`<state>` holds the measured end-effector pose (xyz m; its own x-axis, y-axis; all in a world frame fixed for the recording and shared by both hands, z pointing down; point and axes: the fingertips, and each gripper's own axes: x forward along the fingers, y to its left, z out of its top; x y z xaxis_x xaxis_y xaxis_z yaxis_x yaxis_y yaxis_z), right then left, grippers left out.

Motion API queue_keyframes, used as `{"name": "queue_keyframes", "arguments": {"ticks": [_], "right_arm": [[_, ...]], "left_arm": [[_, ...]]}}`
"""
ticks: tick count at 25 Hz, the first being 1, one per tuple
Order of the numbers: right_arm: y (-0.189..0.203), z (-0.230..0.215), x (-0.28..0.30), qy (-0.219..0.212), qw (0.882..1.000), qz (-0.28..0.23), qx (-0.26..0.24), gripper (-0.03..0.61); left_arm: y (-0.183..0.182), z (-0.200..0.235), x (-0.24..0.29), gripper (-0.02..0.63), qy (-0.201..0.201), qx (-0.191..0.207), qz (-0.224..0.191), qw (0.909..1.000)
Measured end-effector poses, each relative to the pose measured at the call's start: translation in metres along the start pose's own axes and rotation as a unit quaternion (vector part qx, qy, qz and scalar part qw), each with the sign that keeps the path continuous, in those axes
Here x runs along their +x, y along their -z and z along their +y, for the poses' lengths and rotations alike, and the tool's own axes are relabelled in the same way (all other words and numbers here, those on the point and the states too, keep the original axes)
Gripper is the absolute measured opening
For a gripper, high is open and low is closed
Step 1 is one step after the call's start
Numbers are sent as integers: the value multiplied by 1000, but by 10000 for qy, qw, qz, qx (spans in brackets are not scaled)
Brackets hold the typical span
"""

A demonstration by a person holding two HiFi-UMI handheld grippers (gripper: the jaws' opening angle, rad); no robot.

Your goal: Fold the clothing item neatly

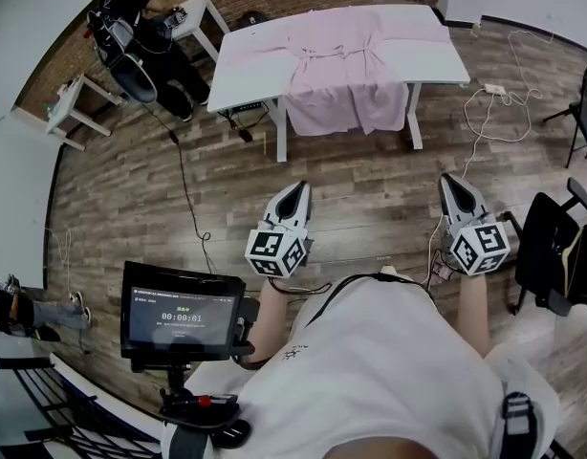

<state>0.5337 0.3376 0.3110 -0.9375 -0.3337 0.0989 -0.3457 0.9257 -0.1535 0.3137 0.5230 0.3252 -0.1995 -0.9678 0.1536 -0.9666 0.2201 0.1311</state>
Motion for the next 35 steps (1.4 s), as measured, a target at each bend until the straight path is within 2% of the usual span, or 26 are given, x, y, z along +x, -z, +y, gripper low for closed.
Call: {"name": "queue_keyframes", "arguments": {"ticks": [12,35], "right_arm": [[1,-2,0,74,10000,-49,28,2],[-3,-5,8,-52,10000,-35,6,2]], "left_arm": [[-1,0,3,2,106,-30,-51,9999],[-5,2,7,2,-12,-13,-48,10000]]}}
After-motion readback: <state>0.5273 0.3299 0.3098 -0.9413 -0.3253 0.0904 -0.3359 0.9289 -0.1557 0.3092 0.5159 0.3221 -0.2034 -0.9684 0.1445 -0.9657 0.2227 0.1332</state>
